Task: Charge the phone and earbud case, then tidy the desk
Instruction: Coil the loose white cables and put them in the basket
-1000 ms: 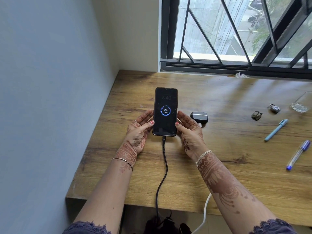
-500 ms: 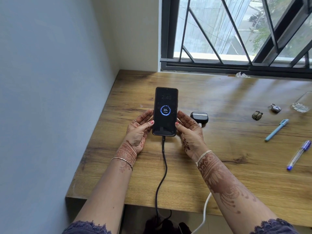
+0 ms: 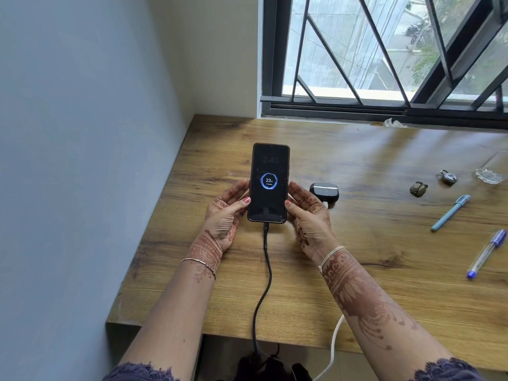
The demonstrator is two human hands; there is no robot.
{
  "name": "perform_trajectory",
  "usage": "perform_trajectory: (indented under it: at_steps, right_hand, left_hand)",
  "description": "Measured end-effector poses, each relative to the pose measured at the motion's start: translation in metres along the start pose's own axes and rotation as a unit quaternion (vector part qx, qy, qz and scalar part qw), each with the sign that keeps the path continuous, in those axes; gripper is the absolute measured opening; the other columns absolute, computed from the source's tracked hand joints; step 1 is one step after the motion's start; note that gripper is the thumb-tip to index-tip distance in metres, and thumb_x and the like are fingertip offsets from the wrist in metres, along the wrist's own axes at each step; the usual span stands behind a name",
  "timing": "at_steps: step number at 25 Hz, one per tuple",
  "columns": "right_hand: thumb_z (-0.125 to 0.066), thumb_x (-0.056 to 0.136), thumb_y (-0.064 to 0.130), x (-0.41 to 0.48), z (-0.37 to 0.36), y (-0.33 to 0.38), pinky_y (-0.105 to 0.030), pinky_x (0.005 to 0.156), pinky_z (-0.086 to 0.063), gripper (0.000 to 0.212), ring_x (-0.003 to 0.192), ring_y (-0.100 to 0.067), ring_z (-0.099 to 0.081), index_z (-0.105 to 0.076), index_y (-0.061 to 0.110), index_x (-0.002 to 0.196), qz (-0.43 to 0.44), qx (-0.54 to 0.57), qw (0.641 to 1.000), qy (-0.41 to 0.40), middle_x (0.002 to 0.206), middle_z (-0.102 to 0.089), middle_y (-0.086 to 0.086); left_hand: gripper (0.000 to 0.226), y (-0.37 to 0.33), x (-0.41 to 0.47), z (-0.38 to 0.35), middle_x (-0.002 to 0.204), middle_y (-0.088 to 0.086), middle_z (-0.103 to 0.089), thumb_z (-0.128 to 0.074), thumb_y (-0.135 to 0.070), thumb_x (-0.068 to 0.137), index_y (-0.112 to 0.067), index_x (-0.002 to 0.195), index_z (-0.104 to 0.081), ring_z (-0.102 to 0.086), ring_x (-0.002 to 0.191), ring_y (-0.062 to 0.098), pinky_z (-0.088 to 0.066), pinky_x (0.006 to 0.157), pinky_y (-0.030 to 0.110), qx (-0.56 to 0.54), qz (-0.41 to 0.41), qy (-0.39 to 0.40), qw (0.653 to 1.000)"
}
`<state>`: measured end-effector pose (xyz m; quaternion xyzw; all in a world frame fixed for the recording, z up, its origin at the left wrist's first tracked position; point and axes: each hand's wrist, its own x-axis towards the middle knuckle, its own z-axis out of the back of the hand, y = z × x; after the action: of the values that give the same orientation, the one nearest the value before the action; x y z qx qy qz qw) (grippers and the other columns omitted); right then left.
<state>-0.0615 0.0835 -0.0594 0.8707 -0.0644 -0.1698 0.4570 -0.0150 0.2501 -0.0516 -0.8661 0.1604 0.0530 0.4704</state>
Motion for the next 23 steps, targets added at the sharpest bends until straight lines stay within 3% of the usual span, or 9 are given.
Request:
perform_trajectory:
  at_steps: [6, 9, 14, 19, 23]
  right_hand:
    - [-0.067, 0.081, -0.005, 0.001, -0.002, -0.002, -0.037, 0.091, -0.054, 0.036, 0.107, -0.021, -0.067, -0.068, 0.016, 0.111, 0.011, -0.064, 0.998, -0.018, 0.109, -0.072, -0.005]
    - [-0.067, 0.082, -0.003, 0.001, -0.003, -0.006, -0.037, 0.092, -0.053, 0.035, 0.104, -0.018, -0.068, -0.07, 0.02, 0.108, 0.022, -0.104, 0.994, -0.036, 0.108, -0.073, -0.003]
    - [-0.061, 0.086, -0.003, -0.001, -0.015, -0.007, -0.028, 0.091, -0.054, 0.034, 0.101, -0.009, -0.068, -0.067, 0.011, 0.117, 0.044, -0.209, 0.973, -0.086, 0.111, -0.071, -0.001]
    - [-0.063, 0.086, 0.006, 0.004, -0.019, -0.009, -0.023, 0.104, -0.043, 0.037, 0.11, -0.011, -0.063, -0.065, 0.018, 0.121, 0.058, -0.453, 0.88, -0.133, 0.117, -0.069, 0.002]
    - [-0.06, 0.089, 0.006, -0.004, -0.024, -0.003, -0.014, 0.1, -0.035, 0.038, 0.116, -0.012, -0.059, -0.061, 0.016, 0.126, 0.074, -0.533, 0.833, -0.128, 0.123, -0.066, 0.002]
  left_hand:
    - [0.038, 0.003, 0.002, -0.003, 0.102, 0.006, -0.072, -0.053, 0.018, 0.083, 0.001, 0.116, -0.06, -0.07, 0.092, 0.013, -0.054, 0.087, 0.027, 0.014, -0.014, -0.037, 0.999]
    - [0.037, 0.006, 0.002, -0.004, 0.102, 0.007, -0.071, -0.055, 0.018, 0.082, 0.001, 0.113, -0.062, -0.07, 0.09, 0.012, -0.055, 0.086, 0.026, 0.038, -0.024, -0.055, 0.997]
    - [0.035, 0.012, 0.003, -0.005, 0.102, 0.001, -0.07, -0.056, 0.015, 0.084, -0.006, 0.11, -0.065, -0.069, 0.086, 0.002, -0.056, 0.078, 0.018, 0.152, -0.051, -0.092, 0.983]
    - [0.037, 0.016, 0.006, -0.01, 0.114, 0.004, -0.07, -0.058, 0.005, 0.087, -0.011, 0.118, -0.065, -0.065, 0.105, 0.01, -0.051, 0.098, 0.032, 0.366, -0.074, -0.119, 0.92]
    - [0.038, 0.013, 0.004, -0.013, 0.123, 0.004, -0.066, -0.056, 0.003, 0.089, -0.013, 0.123, -0.063, -0.062, 0.111, 0.01, -0.046, 0.097, 0.02, 0.417, -0.068, -0.099, 0.901]
